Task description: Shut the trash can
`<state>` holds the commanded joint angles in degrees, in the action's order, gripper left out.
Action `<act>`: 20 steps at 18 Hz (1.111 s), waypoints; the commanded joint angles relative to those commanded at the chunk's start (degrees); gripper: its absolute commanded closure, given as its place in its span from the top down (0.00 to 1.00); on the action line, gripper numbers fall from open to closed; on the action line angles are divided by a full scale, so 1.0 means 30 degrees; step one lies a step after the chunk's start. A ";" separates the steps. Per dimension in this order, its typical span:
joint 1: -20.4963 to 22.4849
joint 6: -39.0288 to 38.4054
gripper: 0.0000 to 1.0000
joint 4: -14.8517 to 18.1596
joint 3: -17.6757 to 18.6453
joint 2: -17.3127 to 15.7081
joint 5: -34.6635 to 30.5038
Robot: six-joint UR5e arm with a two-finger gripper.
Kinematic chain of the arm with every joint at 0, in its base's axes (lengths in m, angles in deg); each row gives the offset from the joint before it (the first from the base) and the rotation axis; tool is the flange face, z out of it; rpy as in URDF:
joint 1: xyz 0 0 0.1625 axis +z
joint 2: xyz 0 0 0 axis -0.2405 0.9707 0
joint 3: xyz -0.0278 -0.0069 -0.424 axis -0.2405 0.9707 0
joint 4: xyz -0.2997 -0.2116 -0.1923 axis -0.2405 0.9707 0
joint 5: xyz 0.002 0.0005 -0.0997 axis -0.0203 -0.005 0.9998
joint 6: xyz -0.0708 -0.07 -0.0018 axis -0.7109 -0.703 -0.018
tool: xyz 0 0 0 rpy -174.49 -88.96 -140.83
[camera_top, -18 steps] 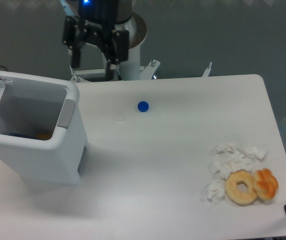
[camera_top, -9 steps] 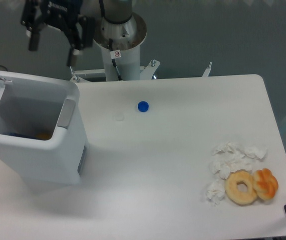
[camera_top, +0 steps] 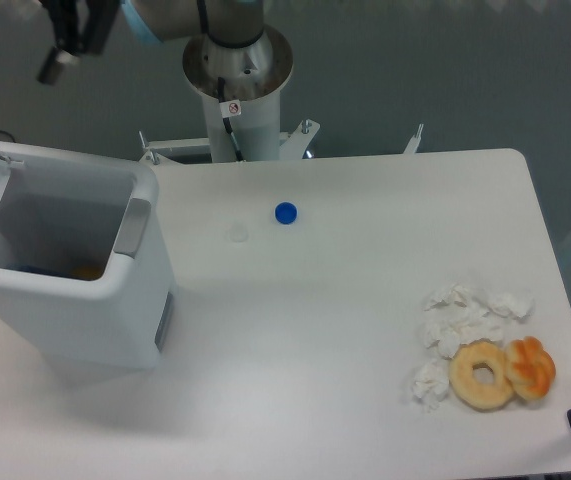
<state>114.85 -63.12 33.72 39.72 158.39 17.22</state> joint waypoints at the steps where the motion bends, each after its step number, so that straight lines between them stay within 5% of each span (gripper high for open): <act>1: -0.0204 -0.0145 1.00 0.0000 0.0058 -0.0175 0.0263; 12: -0.2167 -0.0733 1.00 -0.0029 0.0439 0.0232 0.2316; 20: -0.4218 -0.0557 1.00 -0.0146 0.0205 0.2135 0.2434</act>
<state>102.19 -64.79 33.28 40.34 164.79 24.52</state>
